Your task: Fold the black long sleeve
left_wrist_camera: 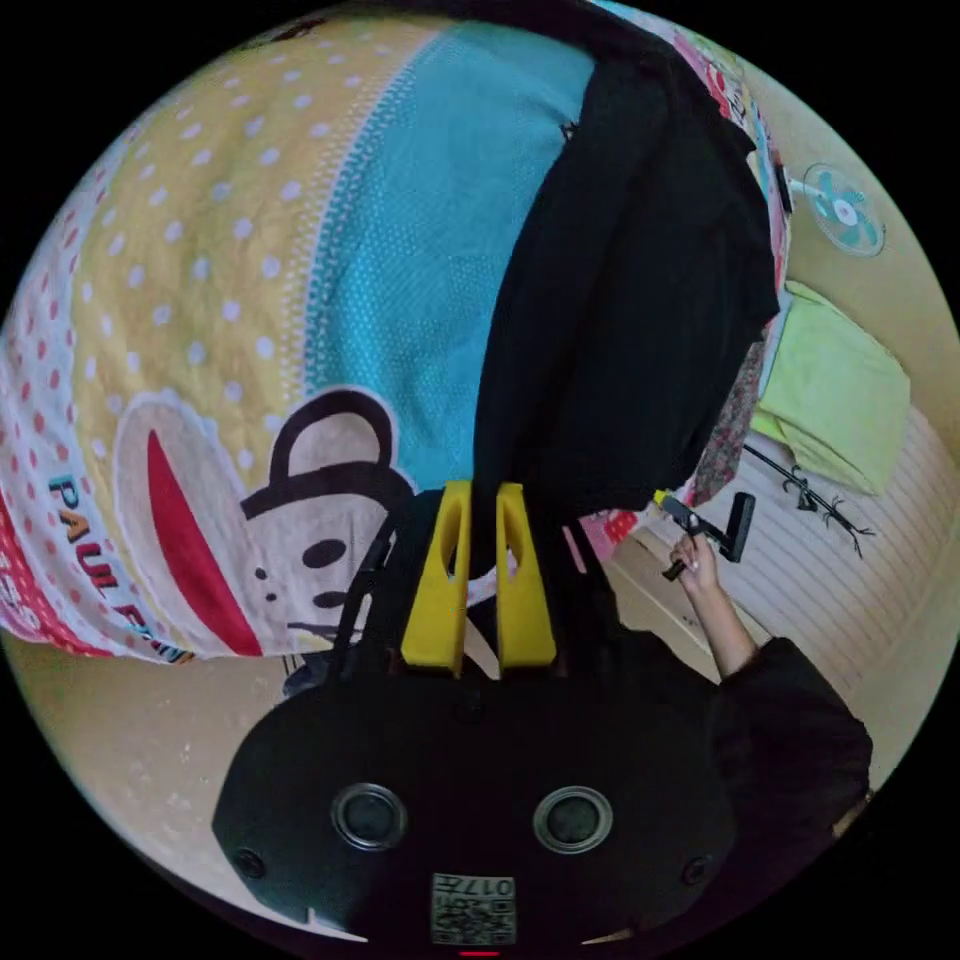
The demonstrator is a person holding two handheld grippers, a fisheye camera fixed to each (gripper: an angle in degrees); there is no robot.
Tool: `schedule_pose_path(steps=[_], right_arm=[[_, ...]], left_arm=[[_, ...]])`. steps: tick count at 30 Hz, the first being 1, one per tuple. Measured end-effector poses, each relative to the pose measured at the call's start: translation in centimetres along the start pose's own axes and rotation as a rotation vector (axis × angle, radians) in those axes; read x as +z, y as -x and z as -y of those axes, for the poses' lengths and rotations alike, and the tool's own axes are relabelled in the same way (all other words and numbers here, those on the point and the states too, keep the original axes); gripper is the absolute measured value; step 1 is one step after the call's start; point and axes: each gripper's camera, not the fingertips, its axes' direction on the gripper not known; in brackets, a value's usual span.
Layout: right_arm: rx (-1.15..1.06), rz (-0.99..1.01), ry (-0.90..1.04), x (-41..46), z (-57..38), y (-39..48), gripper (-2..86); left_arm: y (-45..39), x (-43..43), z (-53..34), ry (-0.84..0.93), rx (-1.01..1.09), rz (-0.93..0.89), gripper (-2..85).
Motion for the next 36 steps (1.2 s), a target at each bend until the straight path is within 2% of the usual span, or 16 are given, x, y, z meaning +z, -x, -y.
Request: schedule_pose_path(steps=[2,7,10,12,15,19,21,23,25,27,28,29,30,32,34,36], right_arm=[[-0.099,-0.085,-0.002,-2.6,-2.3,0.1,4.3],[-0.190,-0.045,0.162,-4.1,-11.0,-3.6,4.7],[-0.015,0.212,0.060,-6.0,-13.9,-9.9,6.9],[0.252,0.474,-0.293,-9.5,-15.9,-16.5,11.2],[0.614,0.867,-0.634,-8.9,-17.4,-24.4,13.9],[0.948,1.344,-0.584,-1.7,-16.4,-29.9,12.8],[1.047,1.507,-0.710,-0.8,-17.9,-31.6,5.7],[1.001,1.454,-0.757,-4.0,-18.8,-33.0,3.1],[0.792,1.253,-0.733,-10.1,-19.0,-34.1,2.2],[0.392,0.849,-0.780,-20.2,-20.7,-33.6,1.8],[0.320,0.734,-0.790,-22.2,-21.6,-33.1,1.7],[0.264,0.503,-0.773,-25.0,-23.4,-32.6,1.9],[0.301,0.304,-0.733,-26.1,-25.1,-33.0,2.2],[0.453,0.142,-0.744,-25.6,-28.4,-35.4,3.3],[0.662,0.281,-0.789,-22.7,-32.0,-39.7,6.7],[0.698,0.675,-0.815,-16.5,-34.1,-43.2,11.6]], left_arm=[[-0.2,-3.0,-1.7,0.019,0.036,-0.100,3.8],[0.4,-4.1,-8.2,0.052,-0.014,0.012,4.7],[3.4,-3.3,-12.2,0.036,-0.225,-0.060,6.5],[4.7,-4.1,-14.5,-0.034,-0.306,-0.139,6.2],[5.6,-5.3,-17.3,-0.118,-0.374,-0.225,5.5],[4.7,-6.8,-18.4,-0.112,-0.375,-0.165,5.0],[4.4,-7.8,-18.5,-0.115,-0.388,-0.161,4.0],[4.0,-9.9,-19.4,-0.172,-0.400,-0.192,1.5],[3.9,-11.3,-20.4,-0.219,-0.388,-0.202,0.0],[3.9,-12.2,-21.3,-0.225,-0.398,-0.184,-0.6],[4.0,-12.4,-22.0,-0.227,-0.403,-0.173,-0.7],[4.2,-12.5,-22.6,-0.232,-0.404,-0.171,-0.8],[4.3,-12.5,-22.9,-0.235,-0.405,-0.173,-0.9],[5.1,-12.1,-23.9,-0.247,-0.419,-0.197,-0.9],[5.7,-11.6,-24.6,-0.251,-0.436,-0.219,-0.9],[6.2,-11.1,-25.4,-0.254,-0.449,-0.249,-0.9]])
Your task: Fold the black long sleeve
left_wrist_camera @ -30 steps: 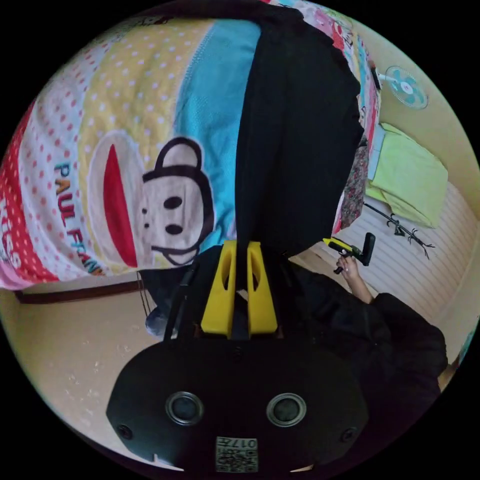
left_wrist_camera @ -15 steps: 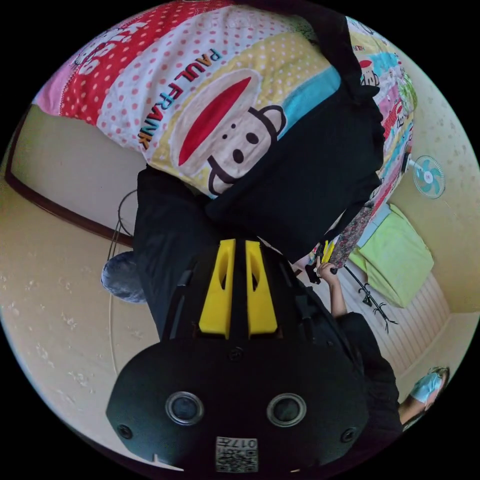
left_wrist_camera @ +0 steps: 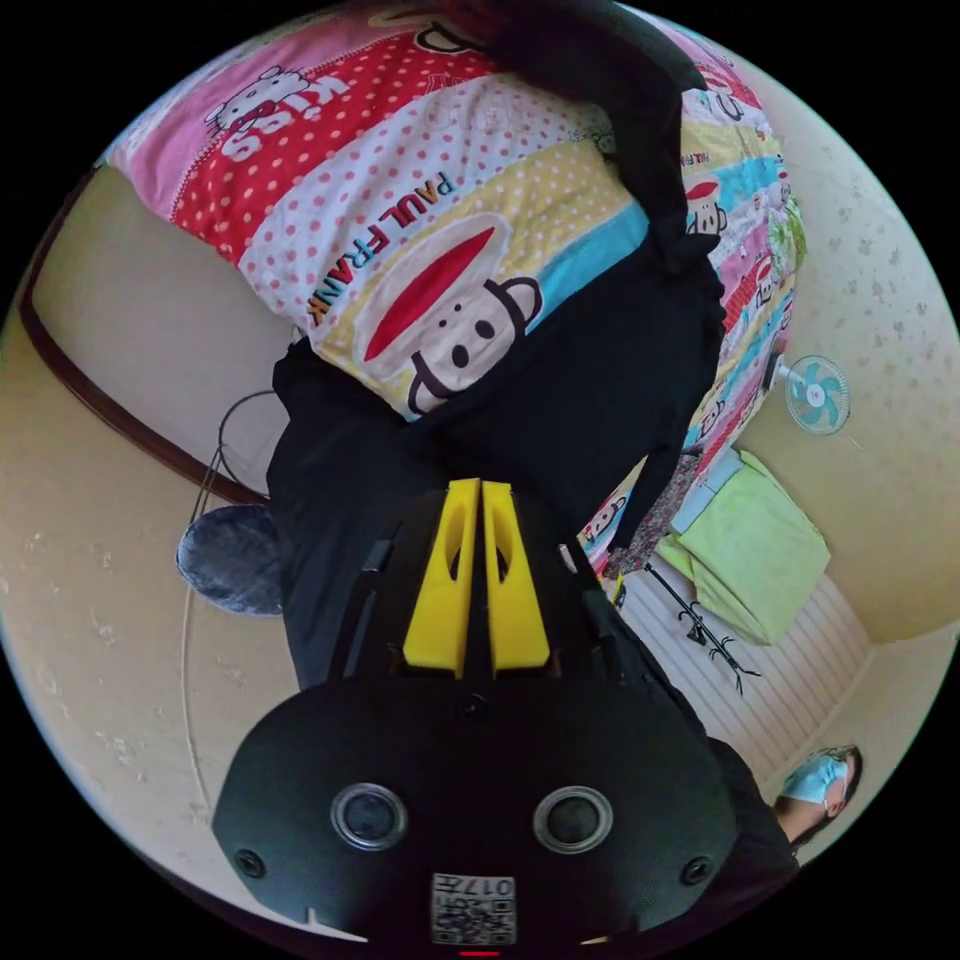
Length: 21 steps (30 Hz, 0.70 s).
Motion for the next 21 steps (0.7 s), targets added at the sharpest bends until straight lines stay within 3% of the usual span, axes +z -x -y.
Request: schedule_pose_path(steps=[6,13,16,21], right_arm=[[0.097,0.319,-0.138,5.7,-4.4,-6.3,13.3],[0.249,0.451,-0.344,9.1,-4.4,-9.3,8.3],[0.063,0.551,-0.400,8.9,-4.6,-4.7,5.3],[-0.462,0.752,-0.062,18.1,-9.6,15.0,4.5]], left_arm=[[2.2,-1.2,-1.5,-0.002,-0.028,-0.035,-0.4],[4.9,-3.8,-1.9,-0.023,-0.016,-0.017,1.0],[6.8,-4.6,-1.9,-0.048,-0.035,-0.063,1.6],[10.2,-5.5,-1.4,-0.154,-0.040,-0.380,3.2]])
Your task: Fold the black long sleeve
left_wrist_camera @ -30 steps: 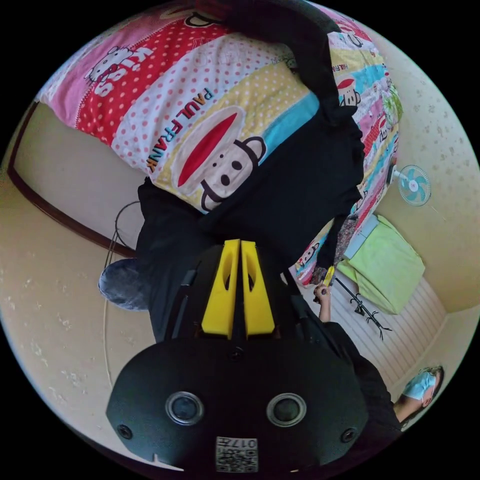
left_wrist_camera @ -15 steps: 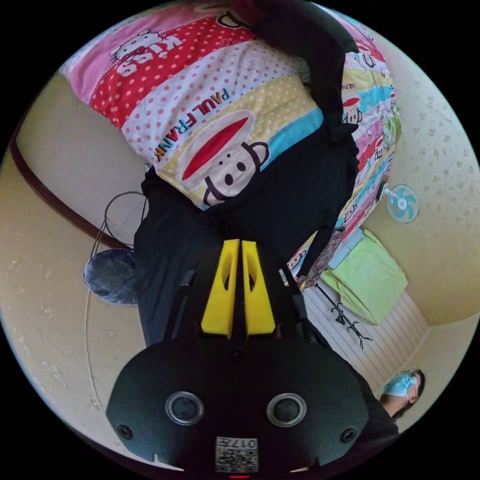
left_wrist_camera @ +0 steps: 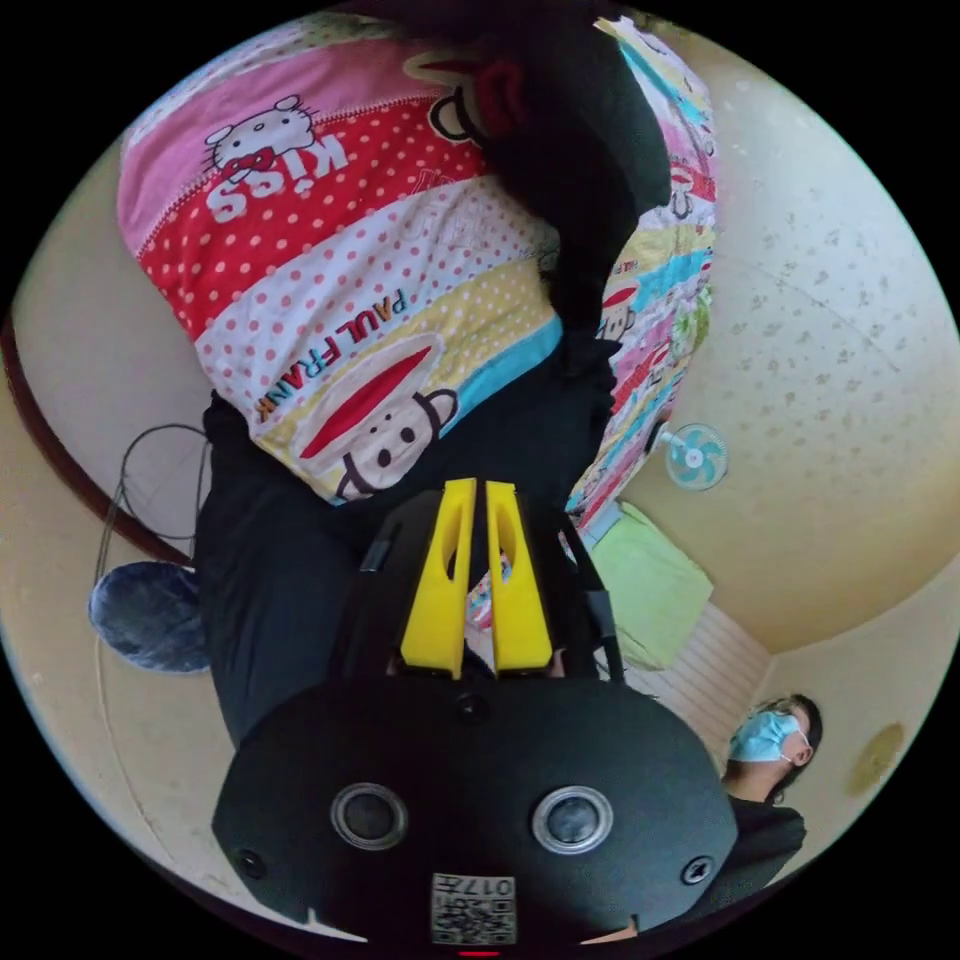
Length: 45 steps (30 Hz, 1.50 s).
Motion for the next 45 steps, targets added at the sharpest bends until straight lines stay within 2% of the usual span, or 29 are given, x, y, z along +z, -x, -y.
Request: schedule_pose_path(steps=[2,4,6,7,9,11,13,17,19,22,25,26,28,30,31,33,35,37,38,39,41,43,45], right_arm=[[-0.073,0.076,0.164,9.2,-2.9,2.1,4.6],[-0.118,0.116,0.330,18.3,-7.6,3.1,4.8],[-0.185,0.065,0.576,29.2,-16.4,2.1,5.6],[-0.184,0.040,0.635,31.5,-18.9,1.2,5.8],[-0.081,-0.082,0.868,38.0,-29.0,-4.3,7.7],[0.060,-0.161,0.963,39.5,-36.0,-8.3,8.4],[0.157,-0.130,0.992,38.9,-41.6,-10.1,8.2],[0.245,-0.229,1.168,35.6,-51.4,-11.6,8.0],[0.260,-0.300,1.247,34.1,-54.3,-11.9,8.2],[0.255,-0.416,1.331,32.9,-57.9,-12.0,8.6],[0.093,-0.611,1.364,35.3,-61.3,-9.6,9.4],[-0.033,-0.653,1.382,37.3,-63.0,-7.8,10.3],[-0.240,-0.601,1.476,41.3,-66.5,-4.6,11.3],[-0.574,-0.471,1.571,46.0,-71.6,0.4,12.1],[-0.664,-0.456,1.570,46.9,-72.8,1.6,12.7],[-0.998,-0.394,1.505,49.6,-76.8,6.4,15.1],[-1.200,-0.329,1.431,51.0,-79.3,9.2,15.6],[-1.331,-0.312,1.365,52.6,-81.1,11.1,13.6],[-1.364,-0.370,1.283,53.8,-81.0,12.2,10.2],[-1.365,-0.463,1.152,54.8,-79.5,13.3,5.4],[-1.340,-0.504,1.024,55.5,-75.1,14.8,4.6],[-1.250,-0.497,0.934,55.2,-68.6,15.6,4.6],[-1.065,-0.478,0.834,52.6,-58.2,14.5,4.8]], left_arm=[[1.9,-1.0,1.0,-0.083,-0.042,-0.157,4.7],[3.1,-1.6,2.1,-0.132,-0.058,-0.239,6.2],[4.1,-2.1,3.4,-0.176,-0.073,-0.292,8.5],[4.6,-2.3,4.4,-0.199,-0.080,-0.315,9.6],[5.4,-2.3,6.1,-0.222,-0.085,-0.342,11.2],[6.3,-2.4,8.4,-0.255,-0.082,-0.354,13.1],[6.7,-3.0,10.0,-0.302,-0.051,-0.324,13.6],[5.3,-5.0,13.9,-0.391,0.146,-0.111,14.9],[4.1,-4.7,15.7,-0.345,0.258,-0.006,13.7],[2.3,-3.1,17.3,-0.228,0.414,0.127,6.7],[0.1,-2.6,16.7,-0.127,0.492,0.177,2.3],[-1.2,-3.1,15.5,-0.091,0.550,0.150,1.7],[-3.5,-4.3,13.1,-0.055,0.597,0.116,1.1],[-6.4,-5.6,10.3,-0.014,0.645,0.056,0.8],[-8.7,-6.3,8.3,0.005,0.695,0.043,0.7],[-11.9,-7.2,5.4,-0.015,0.751,0.043,0.8],[-15.3,-7.2,3.1,0.002,0.784,-0.034,1.2],[-17.7,-6.5,1.9,0.018,0.820,-0.084,1.7],[-19.1,-6.0,1.1,0.028,0.855,-0.089,2.3],[-19.8,-5.9,0.6,0.025,0.875,-0.095,3.0],[-21.9,-6.8,-1.7,-0.047,0.980,-0.181,5.8],[-22.5,-7.2,-2.9,-0.092,1.015,-0.206,6.5],[-22.0,-6.0,-2.9,-0.096,0.992,-0.156,6.7]])
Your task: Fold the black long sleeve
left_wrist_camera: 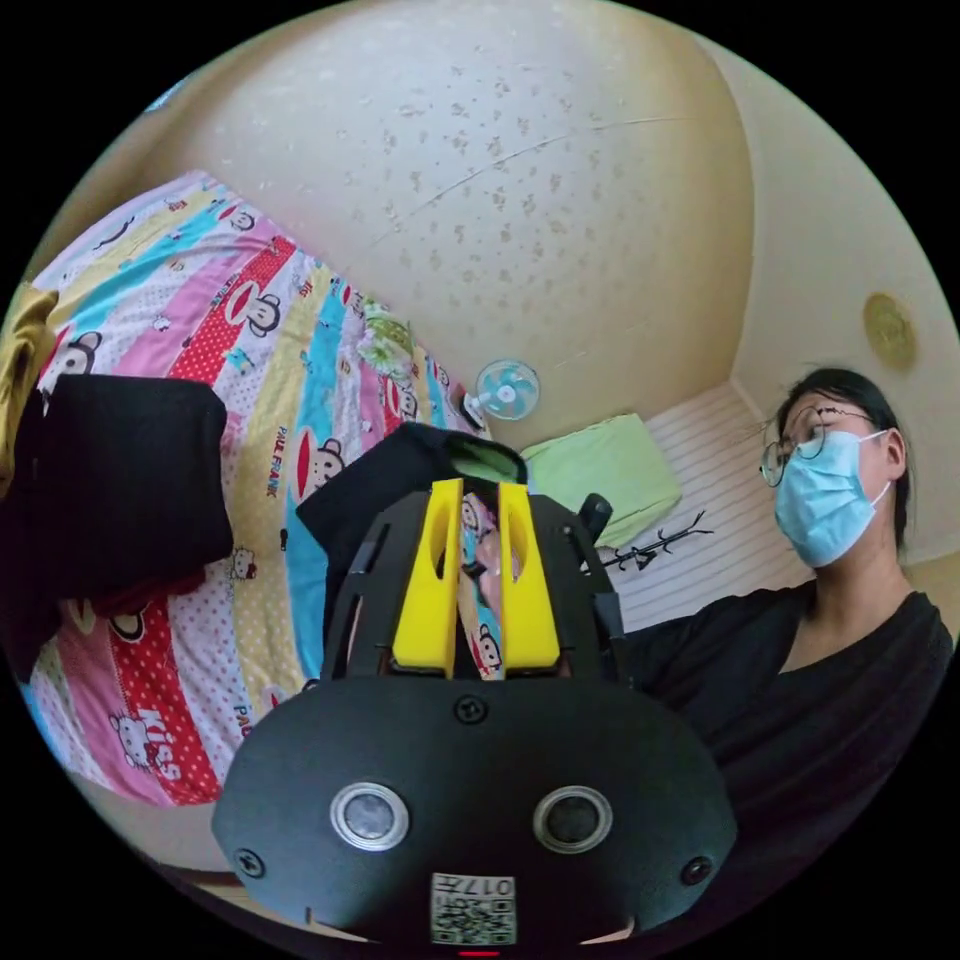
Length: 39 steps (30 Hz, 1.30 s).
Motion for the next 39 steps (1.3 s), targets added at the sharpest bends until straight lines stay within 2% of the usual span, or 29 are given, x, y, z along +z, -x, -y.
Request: schedule_pose_path(steps=[2,4,6,9,13,20,23,27,31,34,36,39], right_arm=[[0.154,-0.028,-0.002,-2.4,-2.4,-7.7,5.2],[0.347,-0.142,0.067,-3.5,-6.7,-15.6,6.1],[0.537,-0.226,0.312,-3.0,-14.6,-25.0,8.2],[0.725,-0.192,0.550,-5.1,-24.9,-31.8,9.1],[0.782,-0.169,0.673,-11.1,-32.3,-33.2,9.5],[0.881,0.090,0.793,-19.1,-41.6,-33.6,12.6],[0.856,0.145,0.887,-19.0,-43.5,-34.1,13.3],[0.833,0.181,1.021,-16.4,-45.4,-36.4,11.9],[0.733,0.363,1.145,-13.4,-44.9,-37.5,6.4],[0.624,0.446,1.179,-14.2,-42.4,-38.0,3.3],[0.648,0.646,1.106,-17.2,-40.1,-38.4,2.6],[0.705,0.680,0.997,-23.7,-37.4,-38.7,2.4]], left_arm=[[2.4,3.9,-1.7,0.102,-0.085,0.051,8.3],[4.7,7.8,-4.1,0.196,-0.086,0.106,8.5],[8.1,12.0,-7.1,0.325,-0.157,0.204,9.5],[14.1,17.4,-12.6,0.515,-0.293,0.209,10.0],[18.2,19.8,-17.4,0.645,-0.427,0.256,10.7],[18.7,23.8,-19.6,0.973,-0.319,0.384,11.9],[20.2,25.7,-20.0,1.066,-0.303,0.392,12.6],[23.1,27.3,-19.3,1.081,-0.322,0.396,13.0],[25.6,28.5,-17.6,1.172,-0.339,0.384,8.1],[25.1,28.3,-17.3,1.263,-0.327,0.177,4.5],[23.9,26.6,-16.6,1.210,-0.342,0.115,3.9],[20.5,22.2,-15.4,1.045,-0.375,0.016,3.6]])
